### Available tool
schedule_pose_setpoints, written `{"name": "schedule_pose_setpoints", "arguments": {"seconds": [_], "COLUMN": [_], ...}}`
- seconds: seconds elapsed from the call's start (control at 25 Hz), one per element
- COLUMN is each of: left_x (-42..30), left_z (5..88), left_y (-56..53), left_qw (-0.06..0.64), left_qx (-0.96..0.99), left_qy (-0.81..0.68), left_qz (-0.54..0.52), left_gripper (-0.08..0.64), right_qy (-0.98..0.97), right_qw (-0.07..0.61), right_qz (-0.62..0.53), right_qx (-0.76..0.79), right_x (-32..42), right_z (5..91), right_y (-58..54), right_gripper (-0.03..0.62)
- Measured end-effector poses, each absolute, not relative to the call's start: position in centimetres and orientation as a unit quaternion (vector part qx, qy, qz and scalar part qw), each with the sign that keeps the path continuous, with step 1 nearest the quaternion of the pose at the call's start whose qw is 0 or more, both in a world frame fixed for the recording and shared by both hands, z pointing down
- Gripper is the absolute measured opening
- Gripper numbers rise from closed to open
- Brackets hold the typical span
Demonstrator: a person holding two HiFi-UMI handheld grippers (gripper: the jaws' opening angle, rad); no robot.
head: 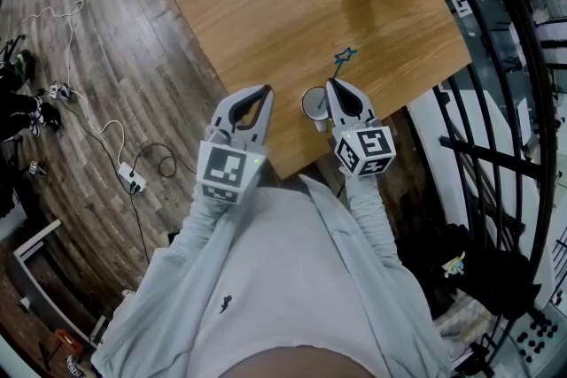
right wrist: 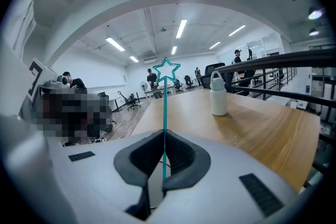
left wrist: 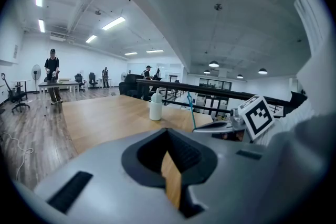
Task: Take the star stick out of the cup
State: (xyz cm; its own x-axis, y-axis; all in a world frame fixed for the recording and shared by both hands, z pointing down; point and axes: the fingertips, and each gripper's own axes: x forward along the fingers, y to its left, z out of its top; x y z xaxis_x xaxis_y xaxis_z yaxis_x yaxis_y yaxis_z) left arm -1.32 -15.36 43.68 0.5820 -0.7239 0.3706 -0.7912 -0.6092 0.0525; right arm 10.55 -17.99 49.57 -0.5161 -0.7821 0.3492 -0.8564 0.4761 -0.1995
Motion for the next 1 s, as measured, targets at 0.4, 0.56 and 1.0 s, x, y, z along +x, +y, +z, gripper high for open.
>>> {"name": "schedule_pose_setpoints", "arguments": {"seconds": [0.4, 0.56, 1.0], "left_x": [-1.7, -1.7, 0.4], "left_z": [41.9, 41.2, 39.3], "left_y": [-15.9, -16.2, -16.6], "left_qw": [0.090, 0.085, 0.065], "left_qx": [0.883, 0.882, 0.895], "left_qy": [-0.437, -0.441, -0.422], "left_qz": [0.147, 0.141, 0.132], "left_gripper": [0.020, 0.020, 0.020], "right_qy": [-0.858, -0.863, -0.872], "right_qw": [0.067, 0.047, 0.014], "right_qz": [0.163, 0.148, 0.069], "right_qx": [0.483, 0.481, 0.485], "right_x": [10.6, 10.6, 12.2], "right_z": [45.4, 42.8, 35.7], "right_y": [-17.4, -17.2, -16.0], "right_gripper": [0.020, 0.020, 0.020]}}
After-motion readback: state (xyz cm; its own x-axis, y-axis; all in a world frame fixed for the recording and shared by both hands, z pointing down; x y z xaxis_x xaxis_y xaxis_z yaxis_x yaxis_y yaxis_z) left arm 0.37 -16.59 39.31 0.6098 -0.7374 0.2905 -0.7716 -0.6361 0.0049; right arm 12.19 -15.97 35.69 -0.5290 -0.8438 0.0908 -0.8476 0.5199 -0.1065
